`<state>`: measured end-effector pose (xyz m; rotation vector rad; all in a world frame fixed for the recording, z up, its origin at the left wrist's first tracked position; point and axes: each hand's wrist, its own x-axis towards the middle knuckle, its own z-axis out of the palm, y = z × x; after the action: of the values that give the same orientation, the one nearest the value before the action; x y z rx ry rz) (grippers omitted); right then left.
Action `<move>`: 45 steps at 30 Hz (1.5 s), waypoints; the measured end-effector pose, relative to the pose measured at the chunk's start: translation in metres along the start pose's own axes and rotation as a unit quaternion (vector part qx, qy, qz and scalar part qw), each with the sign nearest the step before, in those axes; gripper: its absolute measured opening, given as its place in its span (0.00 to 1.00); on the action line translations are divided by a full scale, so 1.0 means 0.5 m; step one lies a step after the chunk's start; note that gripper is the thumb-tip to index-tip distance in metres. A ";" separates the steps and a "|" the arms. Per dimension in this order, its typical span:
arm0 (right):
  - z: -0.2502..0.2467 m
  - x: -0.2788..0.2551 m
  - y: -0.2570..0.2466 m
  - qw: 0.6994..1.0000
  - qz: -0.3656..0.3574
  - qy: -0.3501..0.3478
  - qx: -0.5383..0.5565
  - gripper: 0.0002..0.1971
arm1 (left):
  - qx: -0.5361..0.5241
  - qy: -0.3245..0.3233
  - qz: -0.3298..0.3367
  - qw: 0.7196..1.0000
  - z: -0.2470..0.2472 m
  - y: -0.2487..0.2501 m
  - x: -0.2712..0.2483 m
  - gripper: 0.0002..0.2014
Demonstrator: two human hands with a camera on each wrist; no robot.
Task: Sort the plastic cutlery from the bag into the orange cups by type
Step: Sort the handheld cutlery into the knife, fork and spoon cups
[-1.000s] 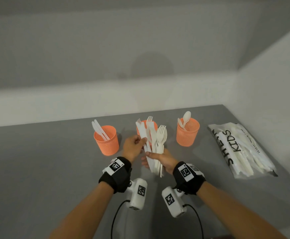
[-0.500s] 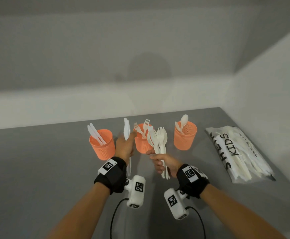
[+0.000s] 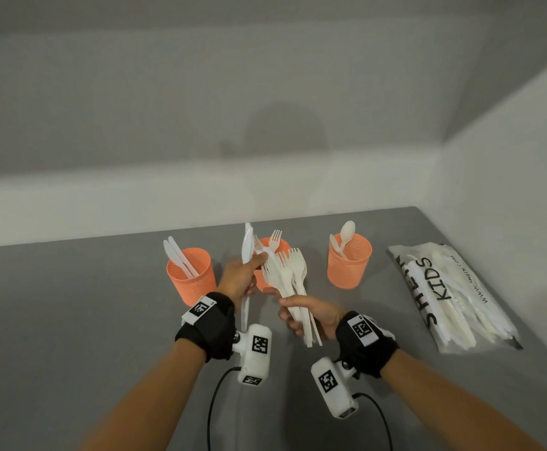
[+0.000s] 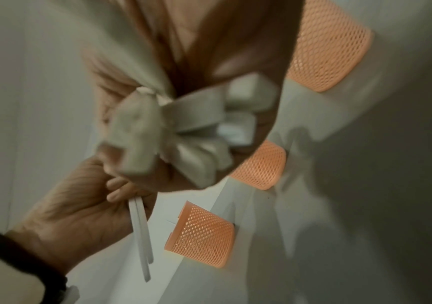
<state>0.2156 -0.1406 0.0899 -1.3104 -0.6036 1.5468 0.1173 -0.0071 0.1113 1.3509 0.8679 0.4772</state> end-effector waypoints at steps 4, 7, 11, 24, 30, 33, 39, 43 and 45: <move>-0.006 0.004 0.003 0.999 -0.026 0.048 -0.001 0.10 | -0.004 0.061 0.047 0.997 -0.005 0.004 0.008 0.10; -0.004 0.007 0.003 0.999 -0.024 0.048 0.002 0.08 | -0.001 0.050 0.052 0.997 -0.006 0.006 0.005 0.11; -0.003 0.012 0.002 0.999 -0.025 0.038 0.012 0.10 | 0.015 0.020 0.028 0.999 -0.006 0.006 -0.002 0.11; 0.003 0.032 0.005 1.000 -0.022 -0.003 0.013 0.05 | 0.064 0.017 0.033 0.997 -0.016 0.017 -0.001 0.11; 0.007 0.025 -0.004 1.000 -0.017 -0.012 -0.011 0.09 | 0.037 0.012 0.030 0.999 -0.021 0.013 0.011 0.13; -0.001 0.031 -0.002 1.000 -0.028 -0.009 -0.006 0.05 | 0.018 0.041 0.041 0.998 -0.031 0.020 0.023 0.13; -0.019 0.029 -0.003 0.999 -0.033 -0.016 -0.031 0.18 | -0.048 0.140 0.103 0.984 -0.066 0.060 0.038 0.15; -0.024 0.024 -0.012 0.999 -0.029 -0.001 -0.029 0.18 | -0.178 0.223 0.135 0.949 -0.097 0.093 0.058 0.06; -0.027 0.026 -0.013 0.999 -0.027 -0.001 -0.029 0.18 | -0.147 0.229 0.134 0.953 -0.106 0.091 0.065 0.05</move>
<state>0.2314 -0.1294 0.0857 -1.3262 -0.6841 1.4959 0.1044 0.0597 0.1476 1.0978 0.9433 1.1195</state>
